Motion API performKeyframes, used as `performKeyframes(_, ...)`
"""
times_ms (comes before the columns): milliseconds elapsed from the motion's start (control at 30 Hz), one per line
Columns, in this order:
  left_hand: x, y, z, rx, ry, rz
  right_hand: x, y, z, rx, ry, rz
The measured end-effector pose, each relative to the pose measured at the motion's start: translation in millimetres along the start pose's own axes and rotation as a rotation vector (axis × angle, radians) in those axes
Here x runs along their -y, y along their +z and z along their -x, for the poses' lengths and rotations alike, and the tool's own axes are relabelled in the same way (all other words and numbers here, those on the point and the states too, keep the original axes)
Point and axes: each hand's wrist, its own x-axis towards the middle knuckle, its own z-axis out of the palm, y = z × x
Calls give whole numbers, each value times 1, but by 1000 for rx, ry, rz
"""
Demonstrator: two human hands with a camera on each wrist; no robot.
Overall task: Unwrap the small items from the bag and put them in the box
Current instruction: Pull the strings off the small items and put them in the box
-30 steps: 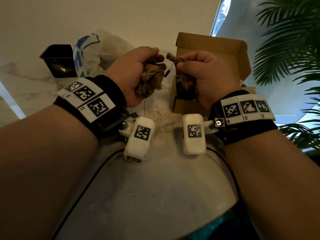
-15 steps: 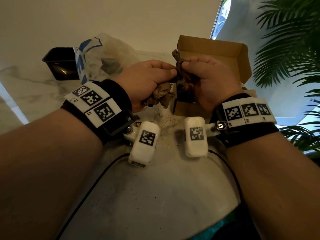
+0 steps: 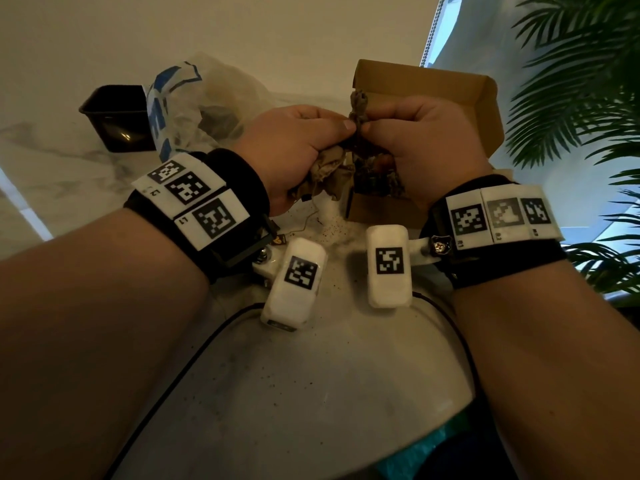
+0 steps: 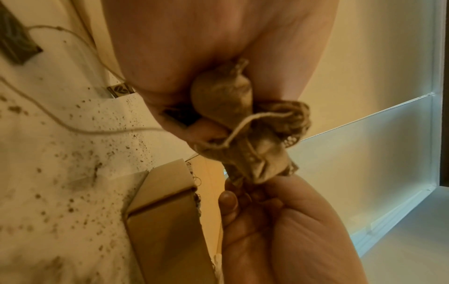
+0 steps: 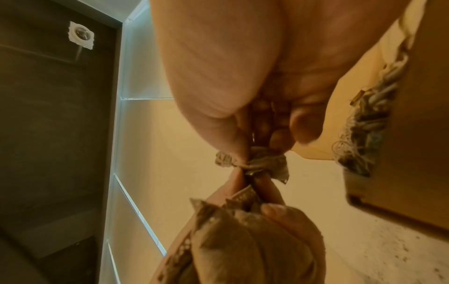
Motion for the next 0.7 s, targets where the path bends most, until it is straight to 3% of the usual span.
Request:
performKeyframes(133, -2, 1, 5, 71, 0, 76, 2, -4, 4, 69, -17, -19)
performKeyframes(267, 0, 1, 3, 14, -37, 40, -1, -11, 2, -63, 48, 11)
performKeyframes(367, 7, -5, -4, -60, -161, -53, 1, -16, 2, -119, 116, 77)
performKeyframes(567, 19, -10, -14, -7, -341, -170, 8, -13, 6, 134, 237, 410)
performKeyframes(700, 23, -9, -16, 21, -371, -172, 11, -12, 6, 198, 267, 565)
